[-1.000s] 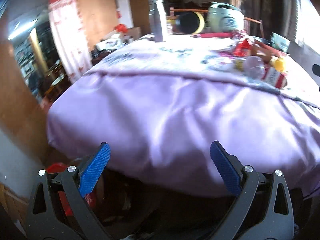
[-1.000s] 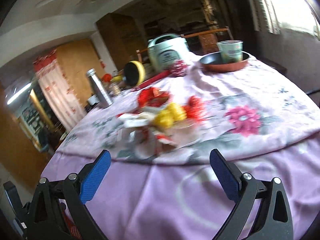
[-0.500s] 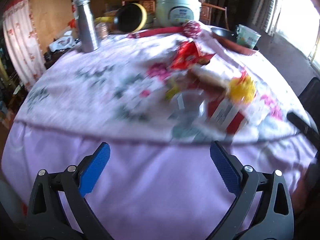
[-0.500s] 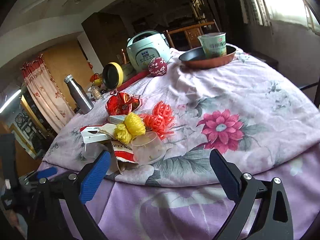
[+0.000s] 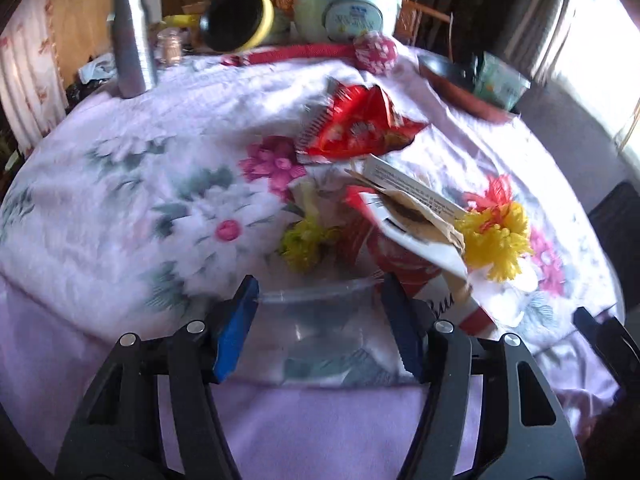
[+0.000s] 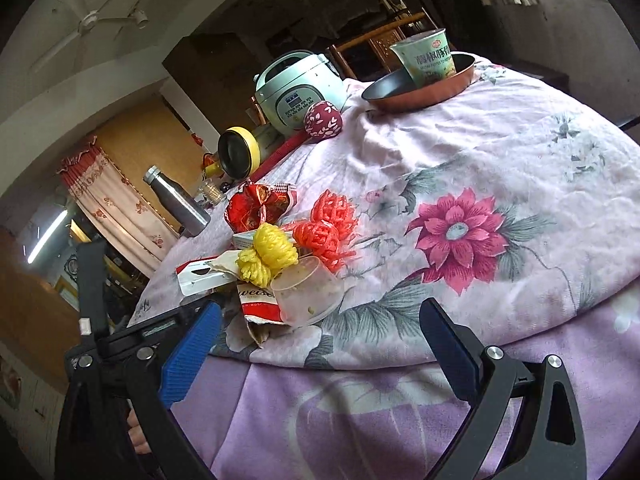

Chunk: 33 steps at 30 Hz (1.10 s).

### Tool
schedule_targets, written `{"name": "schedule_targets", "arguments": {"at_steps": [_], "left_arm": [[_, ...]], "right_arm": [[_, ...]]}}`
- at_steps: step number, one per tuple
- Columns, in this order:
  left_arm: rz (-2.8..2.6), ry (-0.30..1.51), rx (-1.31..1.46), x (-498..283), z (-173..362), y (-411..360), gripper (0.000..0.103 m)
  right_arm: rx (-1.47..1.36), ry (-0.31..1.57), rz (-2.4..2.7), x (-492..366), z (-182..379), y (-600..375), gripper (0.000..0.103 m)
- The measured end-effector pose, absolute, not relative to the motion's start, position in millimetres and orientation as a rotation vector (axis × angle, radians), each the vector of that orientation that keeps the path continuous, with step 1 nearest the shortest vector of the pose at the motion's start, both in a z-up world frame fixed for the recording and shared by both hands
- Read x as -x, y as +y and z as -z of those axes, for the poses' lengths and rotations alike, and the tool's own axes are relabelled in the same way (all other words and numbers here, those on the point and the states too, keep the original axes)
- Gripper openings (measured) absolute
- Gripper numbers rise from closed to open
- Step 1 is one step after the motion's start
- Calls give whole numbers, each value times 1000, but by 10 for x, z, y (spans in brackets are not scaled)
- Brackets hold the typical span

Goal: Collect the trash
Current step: 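Grasp the clear plastic cup with the left tool while the right tool grasps another clear cup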

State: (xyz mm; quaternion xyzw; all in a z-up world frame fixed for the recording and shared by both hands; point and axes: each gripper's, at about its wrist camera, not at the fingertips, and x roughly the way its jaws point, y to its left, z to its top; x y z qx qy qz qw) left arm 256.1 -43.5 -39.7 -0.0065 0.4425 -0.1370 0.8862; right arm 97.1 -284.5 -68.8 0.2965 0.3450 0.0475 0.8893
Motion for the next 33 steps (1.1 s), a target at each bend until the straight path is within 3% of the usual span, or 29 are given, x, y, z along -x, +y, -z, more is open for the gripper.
{"name": "schedule_targets", "arguments": {"at_steps": [5, 15, 17, 22, 23, 24, 26, 33], "left_arm": [[223, 845, -14, -2188, 295, -91, 62], [200, 914, 80, -2102, 582, 332, 63], [197, 918, 97, -2110, 589, 350, 74], [209, 925, 100, -2115, 595, 333, 80], [209, 926, 98, -2116, 596, 328, 81], [210, 926, 97, -2115, 595, 325, 81], [215, 924, 106, -2111, 596, 336, 82], [217, 918, 139, -2113, 593, 373, 82]], "right_arm": [[-617, 736, -117, -996, 706, -2827, 98], [-485, 846, -97, -1270, 681, -2594, 97], [-443, 861, -102, -1363, 666, -2505, 97], [-334, 921, -90, -1671, 737, -2305, 97], [-324, 944, -79, -1723, 793, -2288, 88], [-349, 949, -111, -1741, 808, -2303, 57], [-366, 914, -105, -1688, 784, -2353, 47], [-416, 825, -138, -1510, 668, -2478, 47]]}}
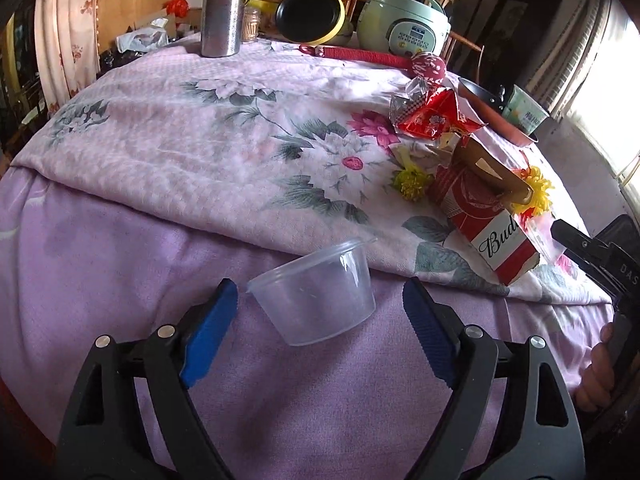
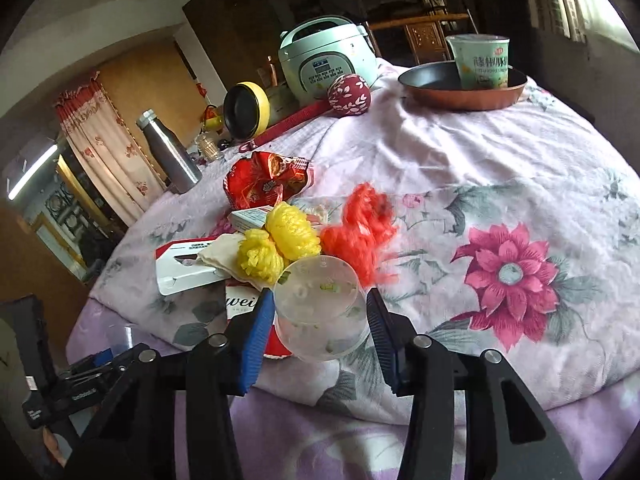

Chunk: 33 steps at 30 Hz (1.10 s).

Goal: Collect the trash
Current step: 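Grasp the clear plastic cup with the left tool while the right tool grasps another clear cup, then carry both clear cups to the red wastebasket and release them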

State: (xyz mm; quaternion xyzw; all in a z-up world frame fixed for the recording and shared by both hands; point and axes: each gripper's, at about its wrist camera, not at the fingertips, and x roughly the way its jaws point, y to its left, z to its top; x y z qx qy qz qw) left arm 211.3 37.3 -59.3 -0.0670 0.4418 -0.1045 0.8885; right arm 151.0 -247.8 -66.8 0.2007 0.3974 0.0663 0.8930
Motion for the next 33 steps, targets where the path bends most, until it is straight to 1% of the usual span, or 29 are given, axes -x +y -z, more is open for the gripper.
{"name": "schedule_targets", "arguments": {"at_steps": [4, 6, 7, 8, 9, 10, 12, 14, 17, 21, 30, 33], "left_arm": [[200, 906, 183, -2117, 588, 432, 82], [173, 895, 218, -2118, 583, 496, 78], [167, 892, 228, -2121, 582, 515, 73], [161, 888, 232, -2124, 581, 526, 65], [163, 885, 233, -2124, 582, 528, 62], [173, 884, 228, -2125, 585, 516, 56], [178, 875, 211, -2113, 568, 490, 56], [164, 857, 199, -2093, 542, 484, 56], [124, 818, 180, -2009, 498, 512, 56], [119, 796, 200, -1841, 405, 645, 56], [-18, 700, 239, -1272, 33, 1376, 56], [-92, 661, 247, -1028, -38, 1666, 56]], "right_arm": [[-426, 831, -152, -1501, 685, -2480, 48], [-389, 850, -145, -1526, 696, -2423, 48], [-373, 862, -138, -1549, 706, -2397, 48], [-360, 874, -135, -1564, 722, -2366, 49], [-346, 896, -139, -1597, 745, -2336, 56], [-334, 914, -138, -1625, 766, -2308, 58], [-307, 921, -131, -1653, 768, -2262, 58], [-307, 909, -140, -1637, 761, -2250, 48], [-316, 836, -128, -1543, 673, -2295, 48], [-349, 782, -146, -1459, 602, -2362, 48], [-459, 617, -184, -1079, 449, -2510, 48], [-494, 609, -214, -955, 415, -2475, 48]]}}
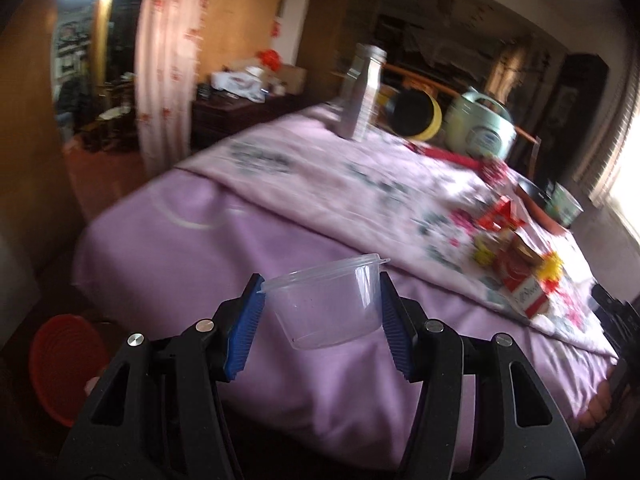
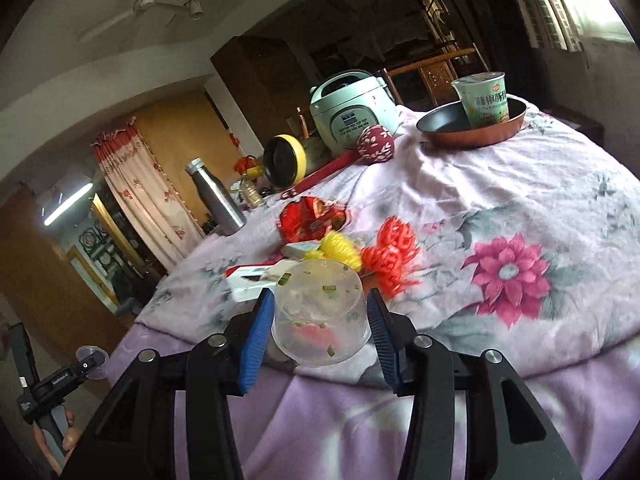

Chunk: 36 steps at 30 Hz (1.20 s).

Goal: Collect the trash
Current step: 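Carry both clear cups to the red wastebasket and release them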

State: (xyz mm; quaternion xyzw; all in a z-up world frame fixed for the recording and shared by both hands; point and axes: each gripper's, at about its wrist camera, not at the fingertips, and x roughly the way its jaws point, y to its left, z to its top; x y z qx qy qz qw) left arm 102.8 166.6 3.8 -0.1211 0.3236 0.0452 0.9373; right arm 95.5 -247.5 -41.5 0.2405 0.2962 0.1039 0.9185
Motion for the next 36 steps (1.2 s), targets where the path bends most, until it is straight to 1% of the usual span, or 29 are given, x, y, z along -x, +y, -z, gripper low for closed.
{"name": "schedule_targets", "arguments": {"at_steps": [6, 15, 20, 26, 31, 33, 34, 35, 36], "left_arm": [[-220, 616, 302, -613, -48, 2260, 56], [-406, 606, 418, -100, 193, 3120, 56], [-501, 635, 448, 133, 447, 3518, 56], [-614, 661, 560, 341, 776, 4123, 56], [-669, 743, 644, 415, 1110, 4512, 57], [-686, 775, 687, 445, 1226, 4633, 64], [-691, 791, 711, 474, 1274, 4706, 73], [-694, 795, 725, 500, 1294, 4747, 76], [-704, 793, 739, 550, 1300, 4806, 76]], "right_arm": [[-458, 588, -286, -749, 179, -2183, 48], [-419, 592, -500, -526, -93, -1396, 48], [-361, 661, -651, -514, -140, -707, 48], [-267, 743, -797, -471, -183, 147, 48], [-184, 829, -924, -442, -166, 967, 48], [-140, 863, -969, -422, -132, 1312, 48], [-118, 874, -989, -405, -117, 1473, 48], [-96, 886, -1010, -384, -98, 1642, 48], [-81, 894, -1027, -355, -84, 1763, 48]]}}
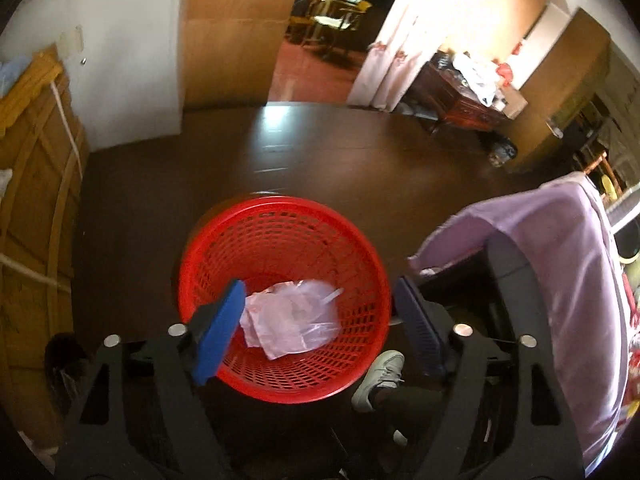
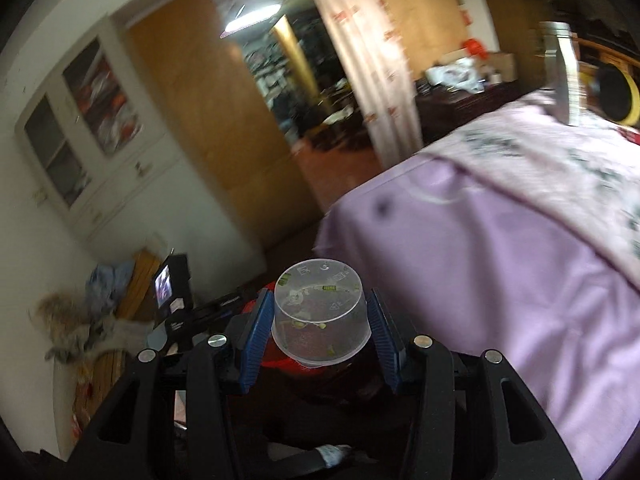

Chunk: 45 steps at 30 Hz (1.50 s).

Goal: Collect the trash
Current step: 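Carry both clear cups to the red wastebasket and release them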

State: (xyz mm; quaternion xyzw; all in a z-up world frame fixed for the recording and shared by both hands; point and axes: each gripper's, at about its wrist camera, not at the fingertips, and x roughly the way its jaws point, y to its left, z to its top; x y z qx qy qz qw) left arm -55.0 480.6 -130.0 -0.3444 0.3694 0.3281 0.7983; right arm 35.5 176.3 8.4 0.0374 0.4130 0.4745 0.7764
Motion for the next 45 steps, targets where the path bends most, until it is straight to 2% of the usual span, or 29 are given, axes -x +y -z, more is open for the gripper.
{"name": "schedule_targets", "arguments": {"at_steps": [7, 17, 21, 28, 42, 45], "left_arm": [[-893, 723, 730, 913, 1166, 5046, 86], [-931, 724, 773, 973, 1240, 5201, 87], [-921, 739, 788, 970, 1307, 5241, 87], [-912, 755, 789, 933, 1332, 5224, 87], [-868, 778, 700, 721, 1256, 4959, 89], [-860, 773, 662, 670, 1193, 4857, 90]], "right_arm": [[33, 997, -1115, -281, 198, 2621, 48], [145, 1136, -1185, -215, 632, 3781, 48], [193, 1116, -1172, -182, 684, 4052, 57], [158, 1107, -1156, -240, 653, 3792, 58], [-14, 973, -972, -587, 230, 2652, 75], [-46, 929, -933, -620, 122, 2359, 76]]}}
